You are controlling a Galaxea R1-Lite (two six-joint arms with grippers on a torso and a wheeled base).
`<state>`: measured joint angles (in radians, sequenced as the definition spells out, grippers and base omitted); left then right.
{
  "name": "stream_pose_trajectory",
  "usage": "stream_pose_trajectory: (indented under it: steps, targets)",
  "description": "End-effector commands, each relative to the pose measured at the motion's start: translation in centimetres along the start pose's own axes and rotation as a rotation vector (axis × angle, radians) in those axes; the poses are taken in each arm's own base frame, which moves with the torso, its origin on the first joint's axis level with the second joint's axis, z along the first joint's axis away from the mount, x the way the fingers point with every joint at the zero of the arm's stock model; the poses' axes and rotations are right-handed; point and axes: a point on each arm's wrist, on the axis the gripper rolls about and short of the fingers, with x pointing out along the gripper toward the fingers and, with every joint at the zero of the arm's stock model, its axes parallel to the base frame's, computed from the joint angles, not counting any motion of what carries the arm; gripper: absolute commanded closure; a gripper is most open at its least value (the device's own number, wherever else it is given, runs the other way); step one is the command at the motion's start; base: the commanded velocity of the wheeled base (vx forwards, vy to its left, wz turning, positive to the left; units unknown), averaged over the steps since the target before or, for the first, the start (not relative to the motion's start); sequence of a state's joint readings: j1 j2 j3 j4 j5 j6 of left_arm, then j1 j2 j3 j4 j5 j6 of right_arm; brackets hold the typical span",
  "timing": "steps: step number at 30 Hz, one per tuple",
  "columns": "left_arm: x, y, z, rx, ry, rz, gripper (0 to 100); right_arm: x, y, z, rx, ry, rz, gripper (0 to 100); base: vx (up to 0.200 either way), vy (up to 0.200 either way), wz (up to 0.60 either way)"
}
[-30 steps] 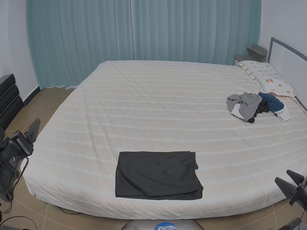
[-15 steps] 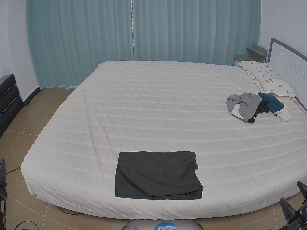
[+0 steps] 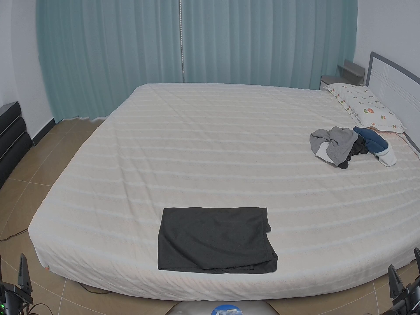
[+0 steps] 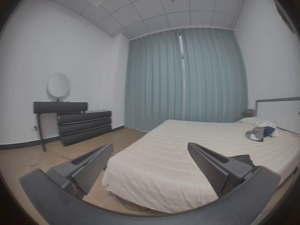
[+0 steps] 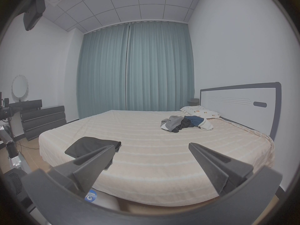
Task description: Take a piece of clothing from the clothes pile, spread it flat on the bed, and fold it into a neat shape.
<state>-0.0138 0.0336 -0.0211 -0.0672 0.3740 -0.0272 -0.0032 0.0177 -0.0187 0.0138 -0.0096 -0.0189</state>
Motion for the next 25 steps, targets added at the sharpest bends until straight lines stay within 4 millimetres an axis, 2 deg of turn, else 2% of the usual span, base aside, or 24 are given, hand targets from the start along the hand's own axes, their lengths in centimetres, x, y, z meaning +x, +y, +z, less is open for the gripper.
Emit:
stream_pose_trajectory:
  steps: [1, 7, 10, 11, 25]
  targets:
    - [-0.16, -0.12, -0.75, -0.003, -0.001, -0.077, 0, 0.00, 0.01, -0.42, 0.002, -0.010, -0.001, 0, 0.000, 0.000, 0.00]
    - [-0.24, -0.55, -0.85, 0.000, 0.013, -0.273, 0, 0.00, 0.01, -0.42, 0.002, -0.010, -0.003, 0, 0.000, 0.000, 0.00]
    - [-0.26, -0.63, -0.92, -0.002, 0.021, -0.308, 0, 0.00, 0.01, -0.42, 0.004, -0.010, -0.003, 0, 0.000, 0.000, 0.00]
    - [-0.32, -0.74, -1.42, 0.009, 0.071, -0.371, 0, 0.00, 0.01, -0.42, 0.004, -0.010, -0.003, 0, 0.000, 0.000, 0.00]
    - [-0.33, -0.76, -1.41, 0.051, 0.061, -0.378, 0, 0.01, 0.01, -0.46, 0.002, -0.008, -0.003, 0, 0.000, 0.000, 0.00]
